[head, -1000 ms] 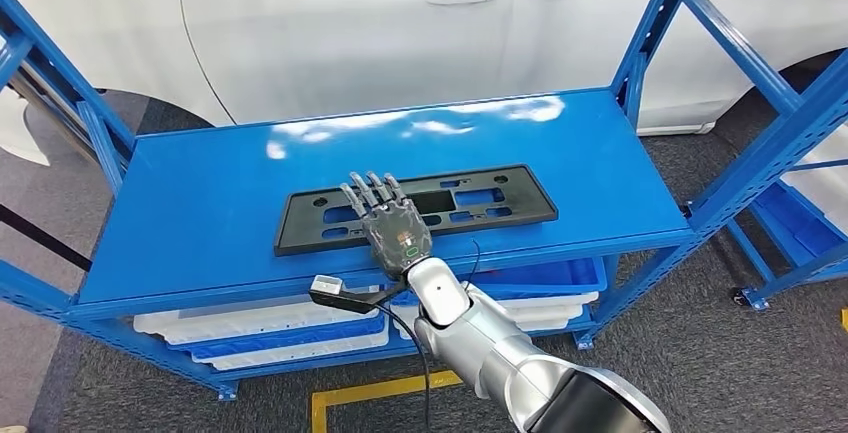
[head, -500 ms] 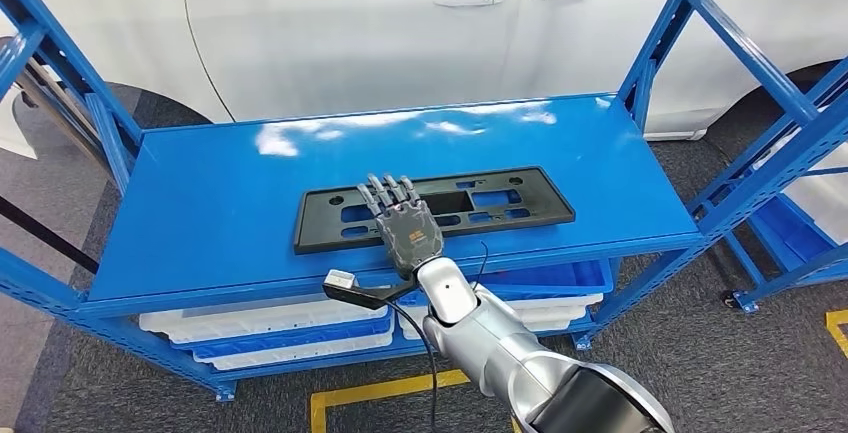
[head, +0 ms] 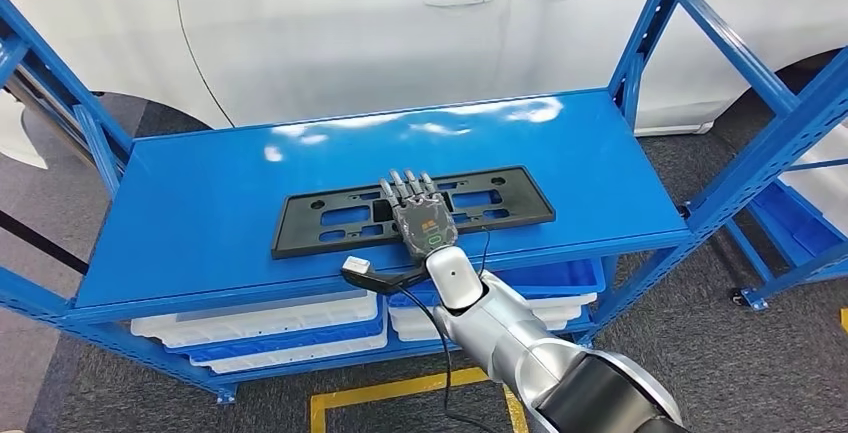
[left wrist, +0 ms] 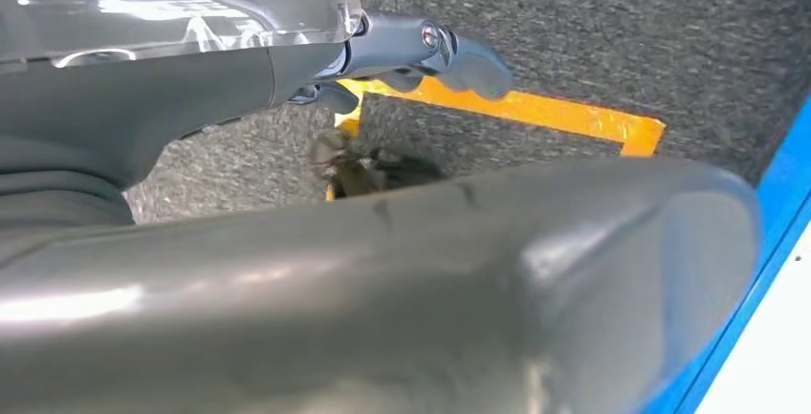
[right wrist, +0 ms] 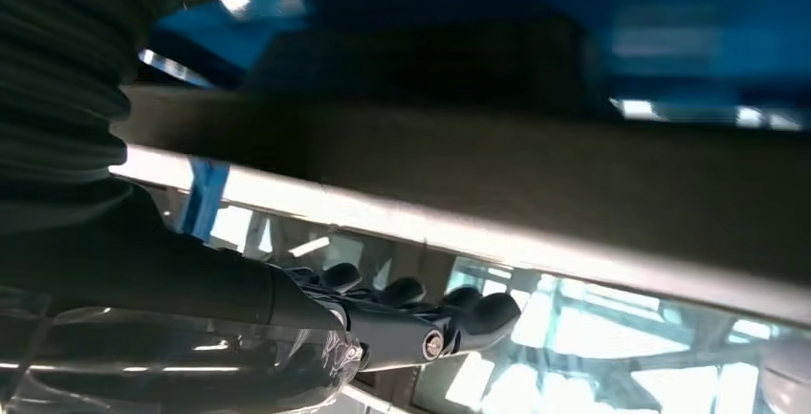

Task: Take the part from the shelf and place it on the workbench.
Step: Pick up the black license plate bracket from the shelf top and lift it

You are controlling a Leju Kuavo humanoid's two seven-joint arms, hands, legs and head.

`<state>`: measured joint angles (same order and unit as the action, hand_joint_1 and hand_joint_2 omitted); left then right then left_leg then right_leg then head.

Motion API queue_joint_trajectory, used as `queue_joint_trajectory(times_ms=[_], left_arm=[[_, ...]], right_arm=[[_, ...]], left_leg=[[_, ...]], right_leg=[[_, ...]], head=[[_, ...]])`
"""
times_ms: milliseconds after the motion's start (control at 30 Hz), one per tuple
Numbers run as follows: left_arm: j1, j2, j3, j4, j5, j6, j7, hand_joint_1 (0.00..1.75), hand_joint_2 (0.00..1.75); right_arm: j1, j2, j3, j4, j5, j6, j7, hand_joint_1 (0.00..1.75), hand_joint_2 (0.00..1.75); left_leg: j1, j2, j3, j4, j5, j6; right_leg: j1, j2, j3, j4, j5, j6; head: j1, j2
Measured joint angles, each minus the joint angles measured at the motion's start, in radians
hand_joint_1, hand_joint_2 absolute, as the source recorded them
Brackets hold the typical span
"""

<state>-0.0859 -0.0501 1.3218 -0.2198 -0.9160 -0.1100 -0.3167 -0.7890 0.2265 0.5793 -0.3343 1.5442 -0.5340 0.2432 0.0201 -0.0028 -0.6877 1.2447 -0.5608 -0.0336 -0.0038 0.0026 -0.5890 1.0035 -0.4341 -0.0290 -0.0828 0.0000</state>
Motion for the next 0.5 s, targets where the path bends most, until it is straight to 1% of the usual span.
queue_joint_trajectory(times_ms=[33,67,100,133,167,200,233,267,333,367,400,433,467,500], left_arm=[[0.001,0.000,0.000,0.000,-0.001,-0.001,-0.003,0.00,0.00],[0.002,0.000,0.000,0.000,-0.002,-0.003,-0.006,0.00,0.00],[0.003,0.001,0.000,0.000,-0.002,-0.003,-0.009,0.00,0.00],[0.003,0.002,0.000,0.000,-0.002,-0.004,-0.011,0.00,0.00],[0.002,0.003,0.000,0.000,-0.002,-0.005,-0.012,0.00,0.00],[0.001,0.004,0.000,0.000,-0.001,-0.006,-0.014,0.00,0.00],[0.000,0.005,0.000,0.000,0.000,-0.007,-0.016,0.00,0.00],[-0.001,0.006,0.000,0.000,0.001,-0.008,-0.018,0.00,0.00],[-0.001,0.006,0.000,0.000,0.003,-0.011,-0.023,0.00,0.00],[-0.001,0.006,0.000,0.000,0.004,-0.013,-0.025,0.00,0.00],[-0.002,0.006,0.000,0.000,0.005,-0.014,-0.027,0.00,0.00],[-0.002,0.006,0.000,0.000,0.005,-0.015,-0.028,0.00,0.00],[-0.003,0.006,0.000,0.000,0.005,-0.015,-0.029,0.00,0.00],[-0.003,0.006,0.000,0.000,0.005,-0.015,-0.029,0.00,0.00]], right_arm=[[-0.001,-0.005,-0.004,0.004,-0.004,0.011,0.004,1.75,1.75],[-0.002,-0.010,-0.009,0.008,-0.006,0.019,0.005,1.75,1.75],[-0.005,-0.013,-0.013,0.011,-0.006,0.025,0.005,1.75,1.75],[-0.007,-0.016,-0.016,0.013,-0.005,0.029,0.004,1.75,1.75],[-0.009,-0.018,-0.019,0.014,-0.003,0.032,0.003,1.75,1.75],[-0.010,-0.019,-0.020,0.016,0.001,0.033,0.001,1.75,1.75],[-0.010,-0.020,-0.020,0.018,0.005,0.032,-0.001,1.75,1.75],[-0.011,-0.021,-0.021,0.019,0.010,0.032,-0.003,1.75,1.75],[-0.011,-0.022,-0.021,0.021,0.017,0.030,-0.006,1.75,1.75],[-0.012,-0.022,-0.021,0.021,0.020,0.030,-0.007,1.75,1.75],[-0.012,-0.022,-0.021,0.021,0.022,0.029,-0.007,1.75,1.75],[-0.013,-0.022,-0.021,0.021,0.023,0.029,-0.007,1.75,1.75],[-0.013,-0.022,-0.022,0.022,0.023,0.029,-0.007,1.75,1.75],[-0.013,-0.023,-0.022,0.023,0.024,0.029,-0.007,1.75,1.75]], left_leg=[[0.000,0.000,-0.018,0.039,-0.008,-0.002],[0.000,0.000,-0.016,0.038,0.004,-0.002],[0.000,0.000,0.004,-0.001,0.032,-0.001],[0.000,0.000,0.039,-0.070,0.069,0.001],[-0.001,0.000,0.075,-0.141,0.095,0.005],[-0.003,-0.001,0.100,-0.193,0.110,0.011],[-0.005,-0.002,0.115,-0.225,0.116,0.016],[-0.008,-0.002,0.116,-0.233,0.113,0.022],[-0.007,-0.002,0.114,-0.236,0.119,0.034],[-0.005,-0.002,0.114,-0.239,0.122,0.041],[-0.002,-0.001,0.114,-0.242,0.124,0.047],[-0.001,0.000,0.114,-0.244,0.126,0.051],[-0.001,0.000,0.113,-0.244,0.126,0.054],[-0.001,0.001,0.112,-0.243,0.126,0.055]], right_leg=[[0.001,0.000,0.000,0.000,0.000,0.000],[0.001,0.000,0.002,0.001,-0.001,0.000],[0.001,0.001,0.003,0.001,-0.001,0.000],[0.001,0.002,0.006,0.002,-0.002,0.002],[0.003,0.002,0.007,0.004,-0.004,0.005],[0.005,0.003,0.006,0.006,-0.005,0.009],[0.006,0.004,0.004,0.007,-0.005,0.014],[0.007,0.004,0.002,0.008,-0.004,0.019],[0.005,0.005,-0.001,0.009,-0.004,0.030],[0.004,0.004,-0.006,0.020,-0.014,0.036],[0.003,0.004,-0.019,0.049,-0.033,0.042],[0.000,0.003,-0.043,0.100,-0.063,0.047],[-0.001,0.003,-0.075,0.168,-0.097,0.051],[-0.002,0.003,-0.110,0.239,-0.125,0.055]], head=[[0.000,0.000],[0.000,0.000],[0.000,0.000],[0.000,0.000],[0.000,0.000],[0.000,0.000],[0.000,0.000],[0.000,0.000],[0.000,0.000],[0.000,0.000],[0.000,0.000],[0.000,0.000],[0.000,0.000],[0.000,0.000]])
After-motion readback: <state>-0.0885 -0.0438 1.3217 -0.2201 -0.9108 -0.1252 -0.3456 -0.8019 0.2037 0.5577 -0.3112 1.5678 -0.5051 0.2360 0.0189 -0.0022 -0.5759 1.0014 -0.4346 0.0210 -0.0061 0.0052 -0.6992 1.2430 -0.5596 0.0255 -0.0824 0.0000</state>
